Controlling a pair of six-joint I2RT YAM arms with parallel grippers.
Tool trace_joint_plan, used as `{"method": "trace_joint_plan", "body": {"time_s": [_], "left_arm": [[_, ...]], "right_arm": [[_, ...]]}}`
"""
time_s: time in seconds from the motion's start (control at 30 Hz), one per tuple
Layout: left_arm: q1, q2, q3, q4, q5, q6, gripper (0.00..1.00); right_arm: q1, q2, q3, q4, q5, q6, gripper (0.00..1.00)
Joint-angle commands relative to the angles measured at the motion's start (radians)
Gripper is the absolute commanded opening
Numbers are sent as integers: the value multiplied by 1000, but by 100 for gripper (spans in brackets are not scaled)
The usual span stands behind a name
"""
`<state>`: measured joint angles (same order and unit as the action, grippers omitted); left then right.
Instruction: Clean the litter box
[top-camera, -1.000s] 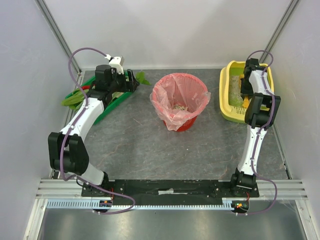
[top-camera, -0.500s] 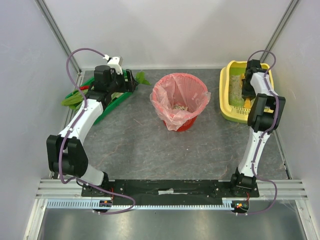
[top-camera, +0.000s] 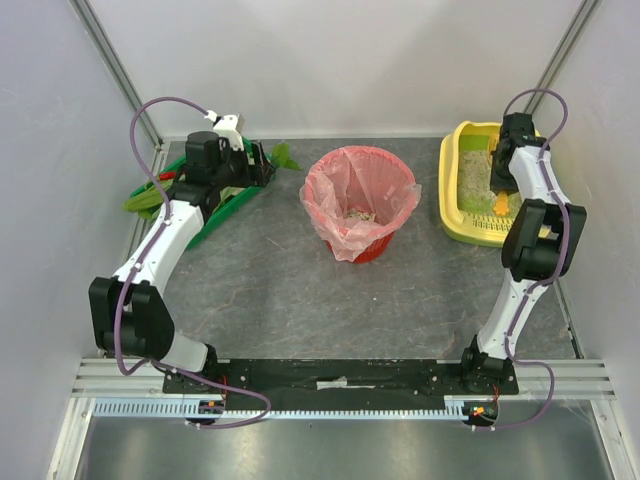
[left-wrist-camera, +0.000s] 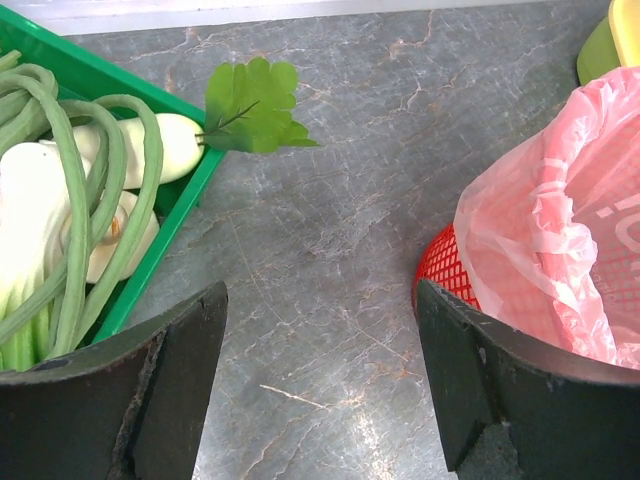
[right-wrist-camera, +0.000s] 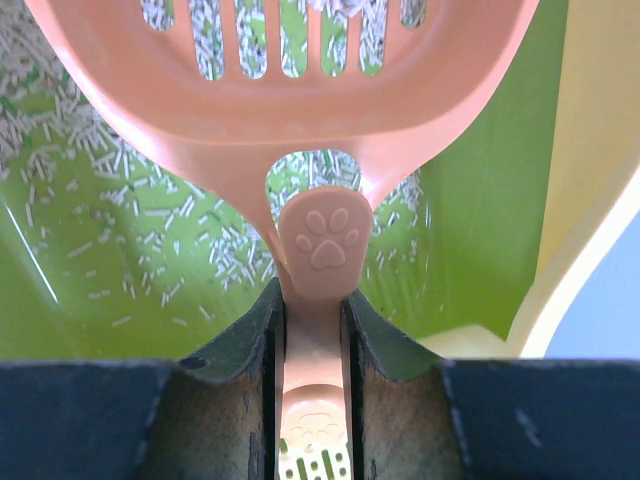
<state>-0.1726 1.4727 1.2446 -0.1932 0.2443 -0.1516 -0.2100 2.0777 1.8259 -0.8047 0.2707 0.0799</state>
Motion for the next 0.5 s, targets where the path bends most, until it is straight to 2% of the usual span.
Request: {"method": "trace_joint_plan", "body": {"time_s": [0.0,0.23,0.47], "left_arm": [[-5,-46,10,-18,29,37,82],[-4,-58,-33,1,33,66,82],[-4,-57,-60,46,33,40,82]], "right_arm": [[26,-125,-69,25,24,15,0],[47,-243,-160,55,7,63,0],[60,-257,-183,52,-27,49,0]]}}
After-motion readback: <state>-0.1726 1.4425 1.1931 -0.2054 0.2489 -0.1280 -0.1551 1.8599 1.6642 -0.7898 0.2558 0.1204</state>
